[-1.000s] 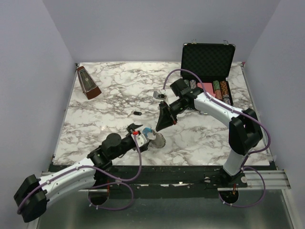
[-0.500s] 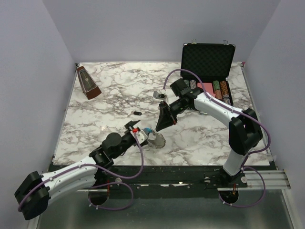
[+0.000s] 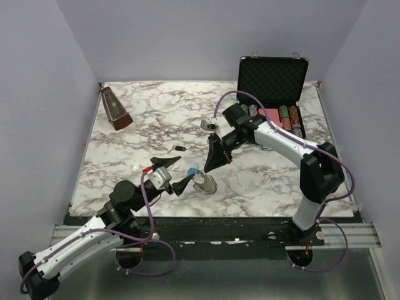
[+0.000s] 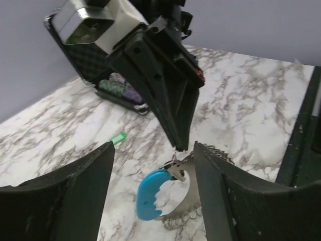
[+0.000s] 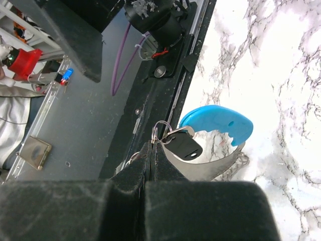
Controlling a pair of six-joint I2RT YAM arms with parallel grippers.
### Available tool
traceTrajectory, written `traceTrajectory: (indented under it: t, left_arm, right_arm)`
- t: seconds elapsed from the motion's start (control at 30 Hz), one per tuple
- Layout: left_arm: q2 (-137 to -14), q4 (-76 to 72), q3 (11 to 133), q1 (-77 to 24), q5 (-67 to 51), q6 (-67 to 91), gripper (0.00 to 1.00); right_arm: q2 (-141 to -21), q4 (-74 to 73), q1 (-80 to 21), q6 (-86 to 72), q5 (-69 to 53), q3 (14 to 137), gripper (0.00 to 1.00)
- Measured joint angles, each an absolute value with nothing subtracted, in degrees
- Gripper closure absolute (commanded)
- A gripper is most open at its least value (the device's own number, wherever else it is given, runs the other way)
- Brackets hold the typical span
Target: Put the keys on the keyring
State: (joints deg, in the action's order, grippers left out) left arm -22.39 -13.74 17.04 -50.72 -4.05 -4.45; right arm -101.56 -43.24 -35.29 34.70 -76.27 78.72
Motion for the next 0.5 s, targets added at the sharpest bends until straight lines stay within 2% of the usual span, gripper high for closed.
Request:
traceTrajectory:
  t: [0.23, 0.3, 0.5]
  left_arm:
    - [-33.10, -9.56, 23.73, -49.21, -14.70, -2.59, 0.36]
    - [-34.59, -8.45, 24.27, -48.64, -16.51, -2.61, 0.39]
    - [-35.05, -6.57, 24.36, -46.76, -20.86, -2.72, 0.40]
  right_arm:
    - [-101.19, -44.12, -35.68, 36.99, -75.81, 79.44, 0.99]
    - [-100.75, -44.29, -35.68, 37.32, -75.57, 79.44, 0.99]
    - [-100.14, -44.60, -35.75, 37.78, -75.33, 79.46, 0.99]
